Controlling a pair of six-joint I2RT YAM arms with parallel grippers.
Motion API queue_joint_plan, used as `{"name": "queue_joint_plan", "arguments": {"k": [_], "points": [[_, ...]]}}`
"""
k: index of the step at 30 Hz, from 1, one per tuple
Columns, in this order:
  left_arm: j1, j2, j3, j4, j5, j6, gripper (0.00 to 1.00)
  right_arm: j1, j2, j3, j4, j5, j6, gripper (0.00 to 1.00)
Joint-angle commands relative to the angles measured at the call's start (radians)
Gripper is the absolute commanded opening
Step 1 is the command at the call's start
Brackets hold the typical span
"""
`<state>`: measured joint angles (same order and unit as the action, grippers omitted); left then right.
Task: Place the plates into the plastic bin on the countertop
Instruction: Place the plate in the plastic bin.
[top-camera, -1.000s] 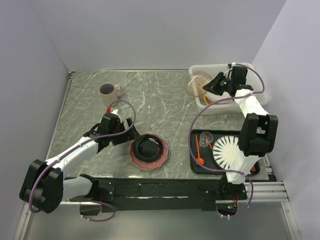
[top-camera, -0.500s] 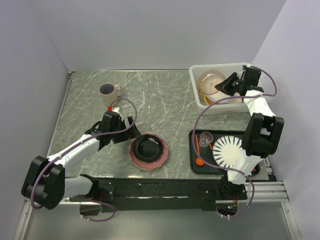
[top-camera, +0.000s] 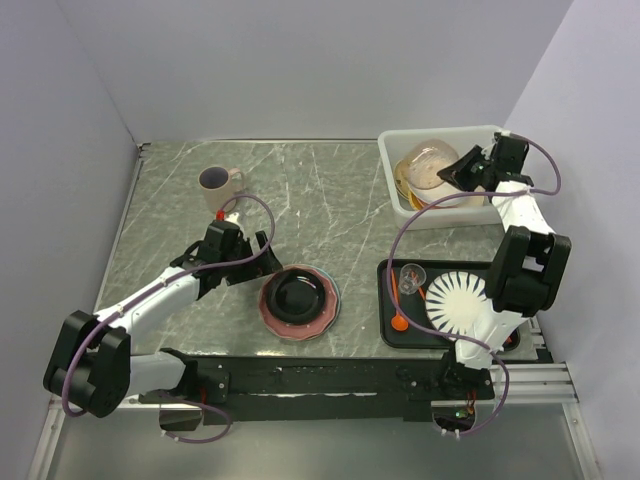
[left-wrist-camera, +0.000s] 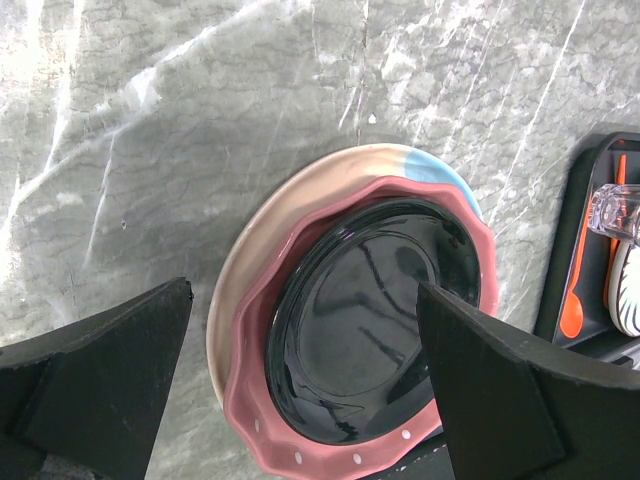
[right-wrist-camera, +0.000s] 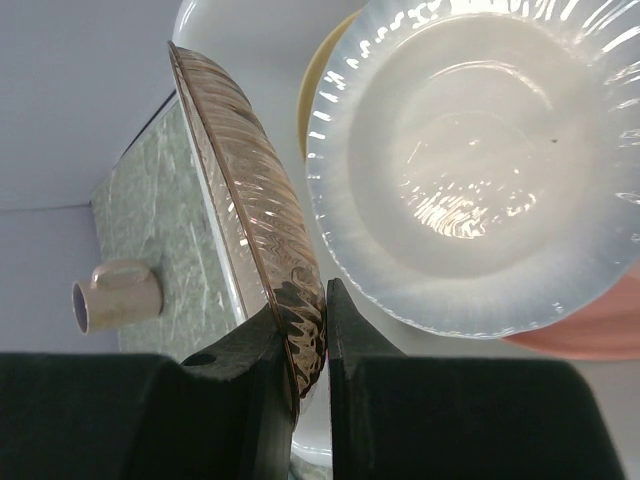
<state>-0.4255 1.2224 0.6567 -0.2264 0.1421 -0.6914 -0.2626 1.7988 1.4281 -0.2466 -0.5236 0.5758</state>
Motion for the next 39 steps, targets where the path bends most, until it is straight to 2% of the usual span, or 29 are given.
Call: {"name": "queue_joint_plan", "arguments": {"k": [1, 10, 22, 27, 30, 34, 39], "points": [[0.001, 0.009, 0.040, 0.018, 0.004, 0.024, 0.99, -0.010, -0.038, 0.017, 0.024, 0.027, -0.007, 0.00], [0.001, -0.003, 0.040, 0.009, 0.002, 0.027, 0.99, -0.010, -0.003, 0.026, -0.005, 0.054, -0.030, 0.02], [0.001, -0.012, 0.038, 0.001, 0.001, 0.029, 0.99, -0.007, 0.042, 0.048, -0.069, 0.108, -0.067, 0.11], [0.001, -0.027, 0.023, 0.010, 0.001, 0.024, 0.99, -0.004, 0.050, 0.063, -0.089, 0.148, -0.080, 0.32], [0.001, -0.027, 0.026, 0.007, 0.005, 0.026, 0.99, -0.001, 0.050, 0.071, -0.098, 0.161, -0.083, 0.34], [0.001, -0.035, 0.023, 0.009, 0.007, 0.027, 0.99, 0.002, 0.050, 0.077, -0.118, 0.194, -0.094, 0.43], [0.001, -0.032, 0.020, 0.009, 0.010, 0.027, 0.99, 0.016, 0.053, 0.106, -0.161, 0.269, -0.113, 0.65]]}}
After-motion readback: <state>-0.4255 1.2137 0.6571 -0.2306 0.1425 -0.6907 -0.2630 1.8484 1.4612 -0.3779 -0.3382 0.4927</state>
